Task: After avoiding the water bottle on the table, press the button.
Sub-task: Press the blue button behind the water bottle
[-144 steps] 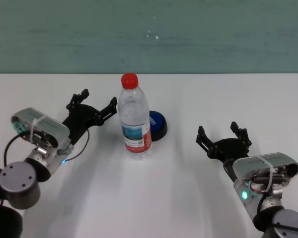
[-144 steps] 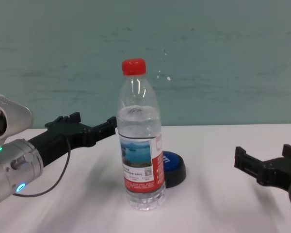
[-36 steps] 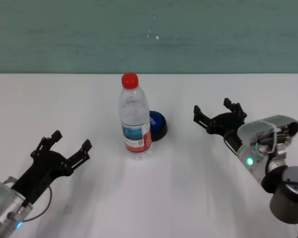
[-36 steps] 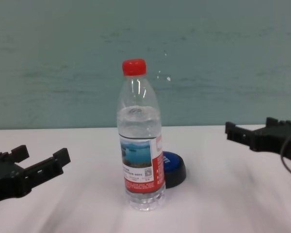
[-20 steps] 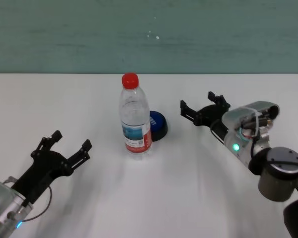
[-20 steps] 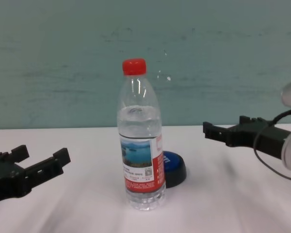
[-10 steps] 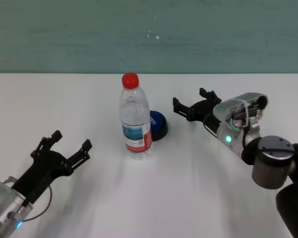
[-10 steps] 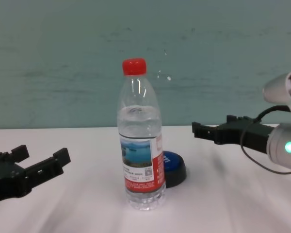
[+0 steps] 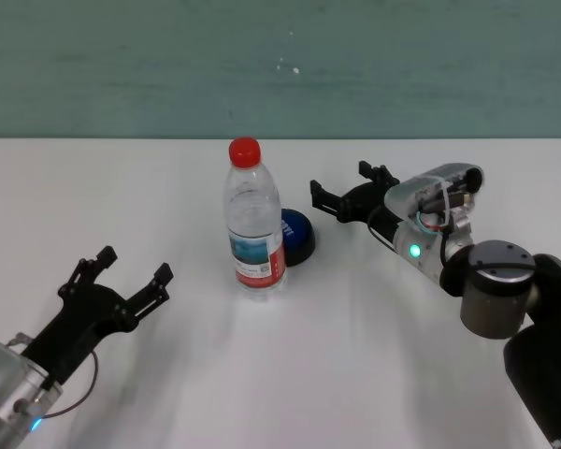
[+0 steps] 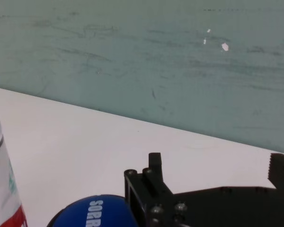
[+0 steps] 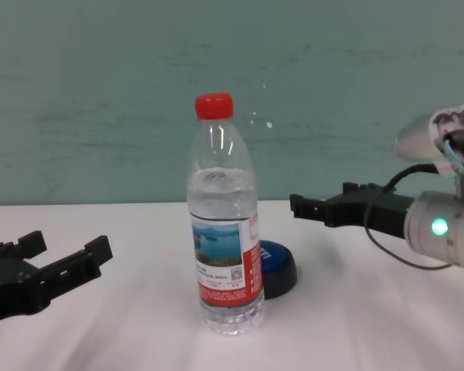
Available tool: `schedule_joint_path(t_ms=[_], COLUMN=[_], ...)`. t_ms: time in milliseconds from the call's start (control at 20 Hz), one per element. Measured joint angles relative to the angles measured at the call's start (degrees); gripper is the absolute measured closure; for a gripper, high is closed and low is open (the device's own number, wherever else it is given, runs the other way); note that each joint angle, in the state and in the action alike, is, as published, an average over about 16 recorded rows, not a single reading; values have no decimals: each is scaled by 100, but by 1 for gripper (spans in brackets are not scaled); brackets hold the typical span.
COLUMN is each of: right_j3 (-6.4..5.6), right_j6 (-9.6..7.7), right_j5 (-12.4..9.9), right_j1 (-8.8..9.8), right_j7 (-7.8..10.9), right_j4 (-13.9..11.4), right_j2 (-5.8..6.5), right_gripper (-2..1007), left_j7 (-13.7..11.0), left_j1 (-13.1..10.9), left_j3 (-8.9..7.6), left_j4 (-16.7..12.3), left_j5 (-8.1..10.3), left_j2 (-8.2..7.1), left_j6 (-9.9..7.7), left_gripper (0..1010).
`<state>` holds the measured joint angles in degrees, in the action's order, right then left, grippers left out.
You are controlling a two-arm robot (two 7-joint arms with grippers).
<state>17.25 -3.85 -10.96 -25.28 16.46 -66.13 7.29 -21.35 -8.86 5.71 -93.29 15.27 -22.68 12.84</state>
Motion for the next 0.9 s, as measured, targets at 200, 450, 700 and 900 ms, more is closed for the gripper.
schedule_joint_path(t_ms=[200, 450, 700, 900], right_j3=[57, 116, 157, 187], right_j6=[39, 83, 125, 154], right_j5=[-2, -4, -10, -15], right_j1=[-149, -312, -447, -545], right_j7=[48, 105, 156, 197], right_j4=[214, 484, 745, 944], right_j2=[-38, -86, -135, -173], right_gripper=[1, 1, 1, 1], left_j7=[0, 0, 0, 0], left_j1=[0, 0, 0, 0], left_j3=[0, 0, 0, 0], left_j4=[0, 0, 0, 0], left_j5=[0, 0, 0, 0], left_j2=[0, 0, 0, 0], left_j6=[0, 0, 0, 0], left_gripper=[0, 0, 0, 0])
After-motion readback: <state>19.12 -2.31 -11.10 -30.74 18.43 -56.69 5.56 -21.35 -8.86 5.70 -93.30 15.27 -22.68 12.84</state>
